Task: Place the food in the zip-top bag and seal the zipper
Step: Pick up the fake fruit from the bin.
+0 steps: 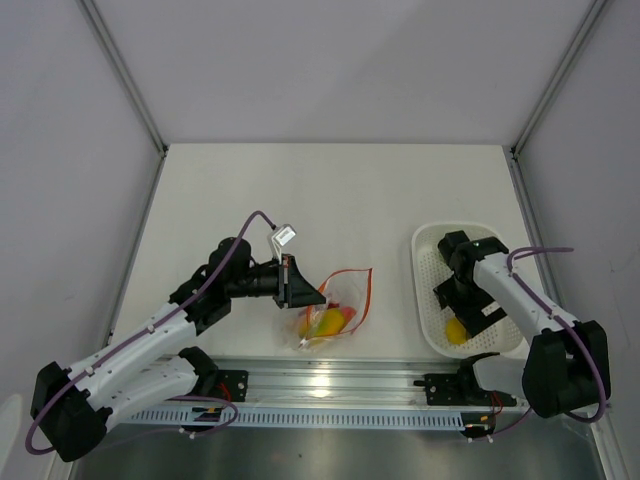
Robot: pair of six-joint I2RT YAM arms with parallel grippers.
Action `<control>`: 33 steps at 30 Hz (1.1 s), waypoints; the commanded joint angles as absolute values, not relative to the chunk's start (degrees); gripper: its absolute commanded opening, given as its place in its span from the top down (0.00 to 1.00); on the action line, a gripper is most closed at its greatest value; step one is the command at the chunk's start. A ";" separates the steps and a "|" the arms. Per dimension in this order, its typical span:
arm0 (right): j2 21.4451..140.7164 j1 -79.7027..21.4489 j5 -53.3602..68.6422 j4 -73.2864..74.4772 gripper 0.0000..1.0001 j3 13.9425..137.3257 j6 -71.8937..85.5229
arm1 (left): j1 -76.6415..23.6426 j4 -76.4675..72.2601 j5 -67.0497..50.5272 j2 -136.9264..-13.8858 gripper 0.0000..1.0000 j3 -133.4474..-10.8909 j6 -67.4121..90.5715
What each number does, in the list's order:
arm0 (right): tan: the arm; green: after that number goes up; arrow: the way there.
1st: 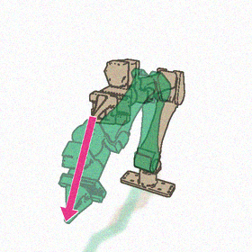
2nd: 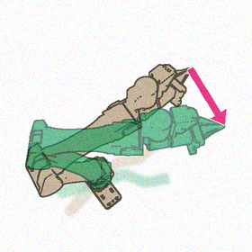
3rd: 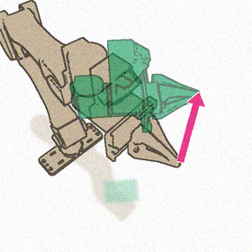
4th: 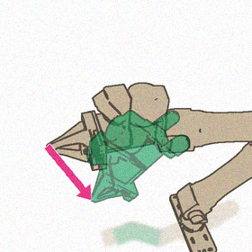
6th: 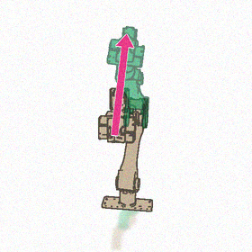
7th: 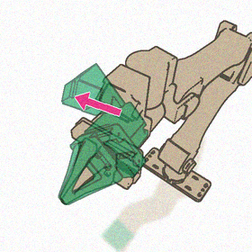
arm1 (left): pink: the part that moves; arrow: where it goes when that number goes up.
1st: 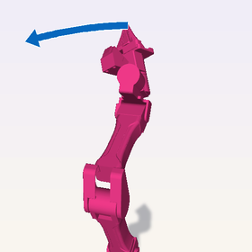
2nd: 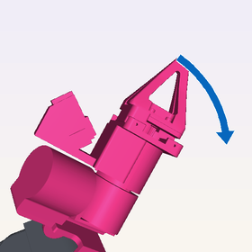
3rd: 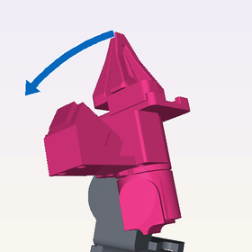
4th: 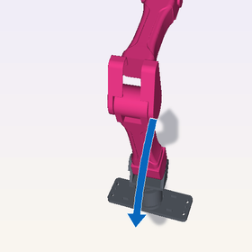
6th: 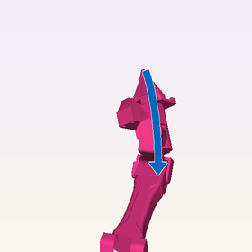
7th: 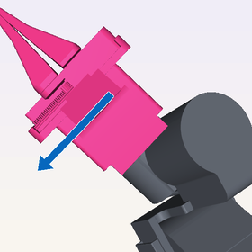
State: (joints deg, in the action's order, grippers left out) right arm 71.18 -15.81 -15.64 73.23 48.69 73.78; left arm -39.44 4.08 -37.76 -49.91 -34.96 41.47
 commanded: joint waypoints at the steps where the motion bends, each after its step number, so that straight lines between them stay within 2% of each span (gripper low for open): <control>1: 70.31 -13.98 -19.68 72.43 0.01 47.90 76.56 | -38.76 3.51 -38.85 -49.22 0.99 -35.60 40.25; 9: 73.56 -10.37 -21.35 68.56 0.01 45.53 73.83 | -38.50 3.25 -39.11 -49.48 0.99 -35.25 40.17; 17: 73.39 -10.37 -20.83 66.89 0.16 45.00 72.95 | -38.23 3.34 -39.29 -49.66 0.99 -35.16 40.08; 22: 72.60 -10.55 -20.21 66.27 0.31 44.91 72.16 | -38.15 3.34 -39.29 -49.66 0.99 -35.25 40.17; 29: 70.75 -10.55 -19.69 65.39 0.77 45.26 70.84 | -38.14 3.52 -39.37 -49.57 1.00 -34.98 40.08; 33: 70.14 -10.55 -19.86 65.21 0.95 46.92 67.95 | -37.97 3.60 -39.55 -49.66 0.99 -34.98 40.17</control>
State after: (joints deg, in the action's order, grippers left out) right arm 70.70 -10.41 -19.09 65.60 45.17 69.43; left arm -38.59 4.10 -38.11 -49.93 -34.94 41.41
